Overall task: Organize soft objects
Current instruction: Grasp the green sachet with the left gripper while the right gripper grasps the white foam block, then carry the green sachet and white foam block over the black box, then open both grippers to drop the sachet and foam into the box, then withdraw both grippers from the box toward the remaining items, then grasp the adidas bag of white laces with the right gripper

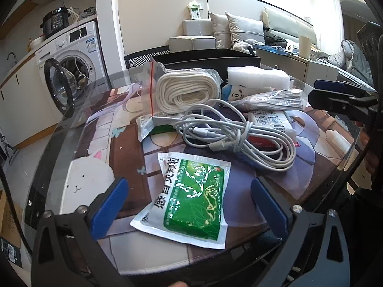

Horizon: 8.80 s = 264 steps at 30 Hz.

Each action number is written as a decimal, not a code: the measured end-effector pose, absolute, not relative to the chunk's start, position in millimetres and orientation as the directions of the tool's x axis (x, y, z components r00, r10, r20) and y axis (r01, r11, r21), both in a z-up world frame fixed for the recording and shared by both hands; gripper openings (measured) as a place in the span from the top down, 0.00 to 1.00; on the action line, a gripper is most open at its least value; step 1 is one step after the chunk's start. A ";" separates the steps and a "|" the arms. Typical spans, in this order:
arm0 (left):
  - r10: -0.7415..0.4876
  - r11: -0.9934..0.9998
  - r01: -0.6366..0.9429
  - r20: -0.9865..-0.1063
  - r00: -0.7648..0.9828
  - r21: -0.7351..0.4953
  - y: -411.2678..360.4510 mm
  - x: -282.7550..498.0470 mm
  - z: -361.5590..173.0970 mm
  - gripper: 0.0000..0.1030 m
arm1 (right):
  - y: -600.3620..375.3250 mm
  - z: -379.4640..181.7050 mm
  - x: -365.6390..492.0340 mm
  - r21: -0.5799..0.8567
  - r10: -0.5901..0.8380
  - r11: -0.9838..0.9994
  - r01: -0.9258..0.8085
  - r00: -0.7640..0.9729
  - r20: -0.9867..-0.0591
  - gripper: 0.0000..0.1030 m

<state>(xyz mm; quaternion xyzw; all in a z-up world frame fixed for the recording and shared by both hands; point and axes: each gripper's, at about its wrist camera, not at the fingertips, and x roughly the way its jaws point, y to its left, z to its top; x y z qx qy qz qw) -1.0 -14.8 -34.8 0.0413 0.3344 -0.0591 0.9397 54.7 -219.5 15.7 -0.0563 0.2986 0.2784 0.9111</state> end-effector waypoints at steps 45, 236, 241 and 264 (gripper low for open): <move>-0.188 0.982 0.147 -0.554 0.811 -0.118 16.9 -4.4 -0.8 0.61 | -198.0 19.7 104.6 0.055 0.500 0.800 -0.598 0.612 -0.613 0.15; -0.173 0.983 0.174 -0.607 0.775 -0.058 6.2 66.4 8.1 0.00 | -208.8 -10.6 129.5 0.282 0.597 0.735 -0.616 0.393 -0.699 0.00; -0.190 0.980 0.188 -0.614 0.766 -0.068 5.3 67.4 5.7 0.00 | -203.6 -10.7 137.1 0.266 0.587 0.733 -0.627 0.384 -0.713 0.00; -0.208 0.977 0.198 -0.605 0.769 -0.084 9.5 63.5 3.7 0.00 | -190.0 -18.1 136.0 0.344 0.660 0.613 -0.712 0.221 -0.718 0.18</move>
